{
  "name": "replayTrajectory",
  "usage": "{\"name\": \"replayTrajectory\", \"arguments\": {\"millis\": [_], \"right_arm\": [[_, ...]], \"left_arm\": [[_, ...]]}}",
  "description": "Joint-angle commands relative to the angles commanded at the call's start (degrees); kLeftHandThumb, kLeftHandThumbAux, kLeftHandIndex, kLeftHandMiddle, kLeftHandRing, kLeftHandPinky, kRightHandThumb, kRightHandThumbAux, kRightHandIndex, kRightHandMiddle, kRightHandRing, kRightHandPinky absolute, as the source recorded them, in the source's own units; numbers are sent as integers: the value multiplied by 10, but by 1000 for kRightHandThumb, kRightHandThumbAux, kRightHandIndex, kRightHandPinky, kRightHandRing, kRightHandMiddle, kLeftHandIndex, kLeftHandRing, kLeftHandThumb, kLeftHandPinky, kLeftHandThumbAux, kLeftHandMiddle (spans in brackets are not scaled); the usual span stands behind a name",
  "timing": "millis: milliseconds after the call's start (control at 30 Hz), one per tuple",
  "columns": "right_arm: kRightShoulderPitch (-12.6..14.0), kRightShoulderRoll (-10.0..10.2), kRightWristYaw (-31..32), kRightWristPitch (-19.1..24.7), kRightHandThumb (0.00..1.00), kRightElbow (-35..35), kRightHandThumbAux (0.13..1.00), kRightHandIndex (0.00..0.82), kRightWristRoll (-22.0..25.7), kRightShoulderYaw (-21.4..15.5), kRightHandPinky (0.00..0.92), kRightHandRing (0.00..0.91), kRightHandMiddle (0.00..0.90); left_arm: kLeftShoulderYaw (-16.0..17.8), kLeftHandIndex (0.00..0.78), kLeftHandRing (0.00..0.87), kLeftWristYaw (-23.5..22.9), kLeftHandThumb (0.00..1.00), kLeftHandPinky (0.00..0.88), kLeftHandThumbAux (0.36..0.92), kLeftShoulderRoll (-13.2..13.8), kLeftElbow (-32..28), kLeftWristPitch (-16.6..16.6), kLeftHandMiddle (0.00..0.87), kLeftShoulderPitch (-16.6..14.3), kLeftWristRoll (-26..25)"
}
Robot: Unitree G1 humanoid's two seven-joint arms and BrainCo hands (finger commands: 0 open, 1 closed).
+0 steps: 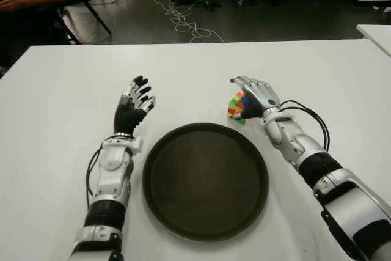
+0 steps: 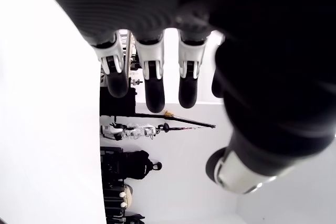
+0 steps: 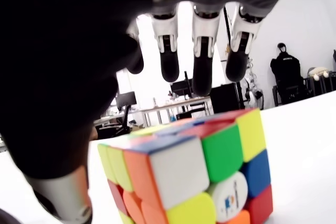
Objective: Pick up the Rubik's Cube and put it in the plate
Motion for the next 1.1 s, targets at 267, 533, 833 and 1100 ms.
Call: {"name": "replayTrajectory", "arguments": {"millis": [267,533,833,1100], "right_arm": [[-5,4,13,-5,0,21,795,192,4,-2,226,221,200],[-11,10,28,-8,0,37,779,178,12,-5,193,207,190],[-14,13,36,-6,0,45,776,190,18,-8,185,202,194],[-21,18,46,-2,0,64,767,188,25,-11,223,217,198]], "left_arm": [[0,118,108,2,0,79,797,-1,-7,10,140,2,-1],[0,111,116,3,0,81,810,-4,-17,17,151,4,-4],[-1,103,104,1,0,59,802,-3,-25,25,141,7,-3],[-3,117,114,2,0,85,813,0,-26,23,142,7,2]]}}
